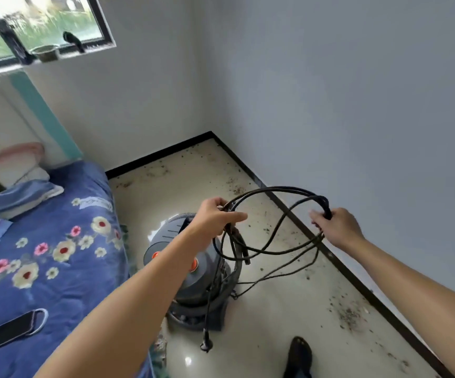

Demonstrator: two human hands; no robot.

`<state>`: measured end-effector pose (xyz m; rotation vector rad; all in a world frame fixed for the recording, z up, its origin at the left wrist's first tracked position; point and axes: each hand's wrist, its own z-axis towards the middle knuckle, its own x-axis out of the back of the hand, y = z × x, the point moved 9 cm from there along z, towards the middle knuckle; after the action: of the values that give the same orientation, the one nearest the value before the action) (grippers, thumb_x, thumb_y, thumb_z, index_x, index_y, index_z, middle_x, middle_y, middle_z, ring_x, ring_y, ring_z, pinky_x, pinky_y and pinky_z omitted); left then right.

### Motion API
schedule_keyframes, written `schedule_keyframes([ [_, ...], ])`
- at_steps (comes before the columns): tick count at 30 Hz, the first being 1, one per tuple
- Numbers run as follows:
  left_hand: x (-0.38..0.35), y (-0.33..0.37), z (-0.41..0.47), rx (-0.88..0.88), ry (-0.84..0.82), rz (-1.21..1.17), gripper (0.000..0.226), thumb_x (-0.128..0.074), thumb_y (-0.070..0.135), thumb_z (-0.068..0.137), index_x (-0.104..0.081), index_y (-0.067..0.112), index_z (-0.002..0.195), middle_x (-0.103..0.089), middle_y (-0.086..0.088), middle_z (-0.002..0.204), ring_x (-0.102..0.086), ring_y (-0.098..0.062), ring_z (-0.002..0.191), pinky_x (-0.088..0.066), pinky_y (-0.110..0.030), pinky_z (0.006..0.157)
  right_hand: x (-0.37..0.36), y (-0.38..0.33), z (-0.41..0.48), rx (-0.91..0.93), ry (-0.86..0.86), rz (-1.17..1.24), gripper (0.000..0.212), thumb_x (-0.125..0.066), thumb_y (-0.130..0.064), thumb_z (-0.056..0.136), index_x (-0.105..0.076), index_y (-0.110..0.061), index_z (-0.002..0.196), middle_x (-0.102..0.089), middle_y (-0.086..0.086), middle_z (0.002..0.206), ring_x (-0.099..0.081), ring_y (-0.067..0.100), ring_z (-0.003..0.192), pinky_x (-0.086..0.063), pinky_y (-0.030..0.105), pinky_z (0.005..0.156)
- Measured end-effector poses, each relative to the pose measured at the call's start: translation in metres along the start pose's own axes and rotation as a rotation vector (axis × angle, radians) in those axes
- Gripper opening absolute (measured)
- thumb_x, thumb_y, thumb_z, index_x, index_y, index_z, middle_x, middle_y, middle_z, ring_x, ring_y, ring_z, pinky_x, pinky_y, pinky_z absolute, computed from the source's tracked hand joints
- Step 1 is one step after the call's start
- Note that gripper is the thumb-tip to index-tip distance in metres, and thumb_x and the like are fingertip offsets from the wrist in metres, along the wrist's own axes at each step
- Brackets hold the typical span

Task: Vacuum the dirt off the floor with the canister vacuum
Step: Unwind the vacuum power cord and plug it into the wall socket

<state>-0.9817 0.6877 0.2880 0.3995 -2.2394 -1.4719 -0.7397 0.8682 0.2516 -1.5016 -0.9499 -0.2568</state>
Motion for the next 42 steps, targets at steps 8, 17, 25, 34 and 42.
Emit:
schedule_keyframes([
  [8, -0.054, 0.048, 0.141, 0.229, -0.049, -0.547, 0.021, -0.059, 0.034, 0.093, -0.054, 0.015, 0.086, -0.066, -0.005, 0.077, -0.044, -0.008, 0.047, -0.037, -0.017, 0.040, 0.028, 0.002, 0.129, 0.012, -0.232, 0.275, 0.015, -0.065, -0.011, 0.096, -0.070, 0.003, 0.098, -0.068, 0.012, 0.086, -0.058, 0.022, 0.078, -0.042, 0.028, 0.059],
  [17, 0.016, 0.099, 0.252, 0.154, 0.270, -0.806, 0.033, -0.046, 0.030, 0.101, -0.045, 0.016, 0.071, -0.053, -0.001, 0.059, -0.051, -0.016, 0.054, -0.044, -0.029, 0.060, 0.021, -0.043, 0.273, -0.059, -0.132, 0.365, 0.036, -0.042, -0.038, 0.106, -0.068, -0.014, 0.105, -0.066, 0.004, 0.092, -0.062, 0.019, 0.084, -0.047, 0.029, 0.061],
  [25, 0.142, 0.131, 0.351, -0.013, 0.568, -0.528, 0.028, -0.044, 0.025, 0.102, -0.052, 0.014, 0.078, -0.030, 0.008, 0.039, -0.026, -0.010, 0.034, -0.024, -0.022, 0.041, -0.046, -0.131, 0.405, -0.063, -0.186, 0.172, 0.031, -0.052, -0.025, 0.101, -0.067, -0.011, 0.078, -0.072, 0.006, 0.075, -0.065, 0.022, 0.069, -0.050, 0.027, 0.060],
  [34, 0.265, 0.156, 0.433, -0.088, 0.821, -0.328, 0.030, -0.045, 0.029, 0.101, -0.058, 0.017, 0.077, -0.037, -0.001, 0.053, -0.030, -0.014, 0.039, -0.024, -0.022, 0.040, -0.145, -0.250, 0.504, 0.053, -0.391, 0.086, 0.013, -0.062, -0.010, 0.095, -0.071, -0.016, 0.088, -0.063, 0.006, 0.080, -0.056, 0.022, 0.072, -0.054, 0.034, 0.067],
  [42, 0.339, 0.185, 0.476, -0.133, 0.993, -0.335, 0.030, -0.044, 0.028, 0.102, -0.056, 0.017, 0.078, -0.036, -0.001, 0.053, -0.028, -0.011, 0.036, -0.021, -0.019, 0.036, -0.236, -0.294, 0.583, 0.065, -0.648, -0.004, 0.014, -0.065, -0.004, 0.093, -0.064, -0.010, 0.106, -0.061, 0.005, 0.085, -0.057, 0.024, 0.074, -0.047, 0.032, 0.058],
])
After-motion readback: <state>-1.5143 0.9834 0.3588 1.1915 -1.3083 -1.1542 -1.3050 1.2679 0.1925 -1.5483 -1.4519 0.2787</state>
